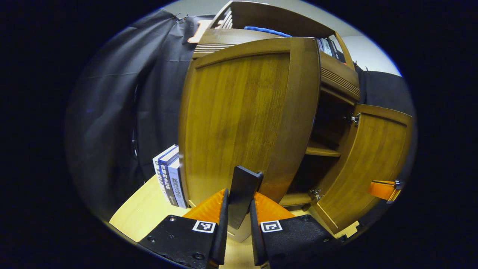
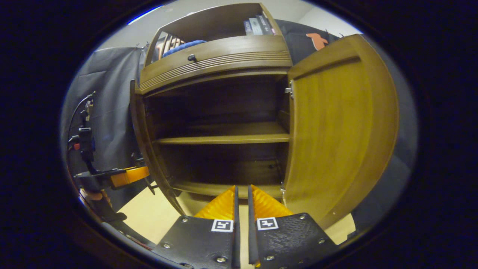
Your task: Open the right door of the double-door shoe cabinet with the right hand, and open the left door with the left hand.
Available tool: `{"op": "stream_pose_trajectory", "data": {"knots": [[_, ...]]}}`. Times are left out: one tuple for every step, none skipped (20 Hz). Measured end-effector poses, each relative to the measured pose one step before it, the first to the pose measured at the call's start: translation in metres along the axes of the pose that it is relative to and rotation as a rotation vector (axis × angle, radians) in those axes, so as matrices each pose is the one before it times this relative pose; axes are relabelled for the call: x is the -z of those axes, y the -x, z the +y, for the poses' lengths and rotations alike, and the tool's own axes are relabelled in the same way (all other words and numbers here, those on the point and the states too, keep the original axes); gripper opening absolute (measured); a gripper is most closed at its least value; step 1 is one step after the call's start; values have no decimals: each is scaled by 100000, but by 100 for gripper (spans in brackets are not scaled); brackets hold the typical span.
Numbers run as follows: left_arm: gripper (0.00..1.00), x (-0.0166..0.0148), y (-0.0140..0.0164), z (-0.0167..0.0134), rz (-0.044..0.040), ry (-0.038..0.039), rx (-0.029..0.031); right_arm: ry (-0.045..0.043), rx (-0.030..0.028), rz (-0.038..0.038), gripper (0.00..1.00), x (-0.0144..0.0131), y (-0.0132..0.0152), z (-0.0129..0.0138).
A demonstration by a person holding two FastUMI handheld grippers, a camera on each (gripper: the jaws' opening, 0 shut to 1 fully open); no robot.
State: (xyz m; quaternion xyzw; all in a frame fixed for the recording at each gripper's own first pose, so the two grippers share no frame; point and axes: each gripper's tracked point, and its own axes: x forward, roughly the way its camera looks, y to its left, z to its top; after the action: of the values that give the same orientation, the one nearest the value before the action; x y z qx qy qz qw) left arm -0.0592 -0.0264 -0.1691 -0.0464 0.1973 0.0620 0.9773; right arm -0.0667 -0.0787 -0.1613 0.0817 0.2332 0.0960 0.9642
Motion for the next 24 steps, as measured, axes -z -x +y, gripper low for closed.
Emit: {"op": "stream_pose_trajectory", "data": {"knots": [[32, 3, 383, 498, -258, 917, -1372, 507, -1954, 404, 9, 126, -263, 510], [28, 13, 447, 461, -371, 602, -1250, 397, -1805, 412, 9, -74, -329, 451], [31, -24, 387, 507, -299, 470, -1312, 330, -1778, 269, 9, -18, -310, 430], [31, -83, 443, 551, -263, 363, -1387, 408, -1482, 58, 9, -180, -265, 407], [27, 53, 359, 601, -113, 189, -1414, 400, -1409, 241, 9, -7, -329, 280], [25, -51, 274, 499, 3, 135, -1667, 177, -1269, 316, 9, -33, -247, 286], [23, 43, 239, 651, -263, 212, -1736, -28, -1183, 298, 9, 158, -103, 275], [17, -9, 388, 666, -136, 373, -1748, -228, -1059, 275, 9, 140, -195, 272], [16, -93, 341, 722, -269, 344, -1489, -314, -1161, 212, 9, 391, -61, 386], [16, -111, 213, 731, -223, 95, -1437, -365, -1058, 194, 9, 38, -233, 309], [15, -52, 186, 666, -446, 154, -1461, -298, -1199, 252, 9, 94, -233, 382], [11, -179, 145, 843, -481, 247, -1425, -154, -1089, 371, 9, 29, -316, 339], [12, -132, 196, 726, -272, 428, -1531, 25, -1055, 349, 9, -88, -355, 328], [8, -160, 68, 643, -416, 692, -1442, 206, -953, 248, 9, -2, -341, 258], [10, -170, 159, 572, -377, 843, -947, 290, -893, 54, 9, 240, 21, 172], [12, -231, 2, 526, -423, 1045, -435, 255, -755, 228, 9, 53, -76, 60], [11, -66, 106, 372, -372, 897, 30, 191, -727, 253, 9, -42, -77, 165], [9, -3, 40, 328, -273, 598, 285, 144, -581, 222, 9, -1, -130, 116], [10, -54, 107, 453, -239, 207, 117, 98, -545, 273, 9, 110, -147, 207], [12, -100, 65, 441, -160, -187, -20, -29, -616, 225, 9, -75, -131, 142], [10, -141, -90, 379, -105, -500, 133, 58, -621, 211, 9, 42, -295, 279], [6, -114, 34, 305, 34, -534, 966, 156, -596, 224, 9, 26, -453, 346], [5, -23, 54, 215, 142, -577, 922, 189, -536, 202, 9, -16, -598, 283], [5, -191, 109, 291, -169, -602, 363, 172, -568, 116, 9, -91, -422, 111]]}}
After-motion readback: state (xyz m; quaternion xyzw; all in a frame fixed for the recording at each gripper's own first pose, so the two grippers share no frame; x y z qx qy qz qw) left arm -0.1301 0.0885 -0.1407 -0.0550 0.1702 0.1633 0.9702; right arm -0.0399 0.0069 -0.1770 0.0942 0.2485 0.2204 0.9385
